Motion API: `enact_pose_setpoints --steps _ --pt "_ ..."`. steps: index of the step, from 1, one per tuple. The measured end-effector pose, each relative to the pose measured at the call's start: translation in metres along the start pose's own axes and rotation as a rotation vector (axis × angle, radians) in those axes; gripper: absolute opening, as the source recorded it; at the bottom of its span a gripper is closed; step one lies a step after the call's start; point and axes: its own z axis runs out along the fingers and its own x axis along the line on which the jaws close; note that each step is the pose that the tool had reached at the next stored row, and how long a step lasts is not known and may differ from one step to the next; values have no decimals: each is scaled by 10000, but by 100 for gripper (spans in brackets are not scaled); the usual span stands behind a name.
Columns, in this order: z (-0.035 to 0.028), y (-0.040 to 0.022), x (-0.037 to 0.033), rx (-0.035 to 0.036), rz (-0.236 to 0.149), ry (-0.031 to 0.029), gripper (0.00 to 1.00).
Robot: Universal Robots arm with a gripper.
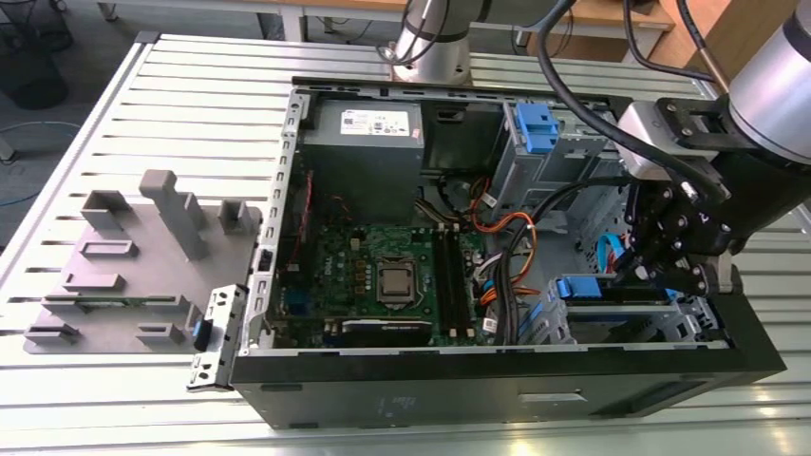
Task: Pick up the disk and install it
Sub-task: 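Insert the first disk wire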
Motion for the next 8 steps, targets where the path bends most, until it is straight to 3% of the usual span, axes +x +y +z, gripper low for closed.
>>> enact_pose_setpoints --steps 8 --pt "21 0 1 0 0 2 16"
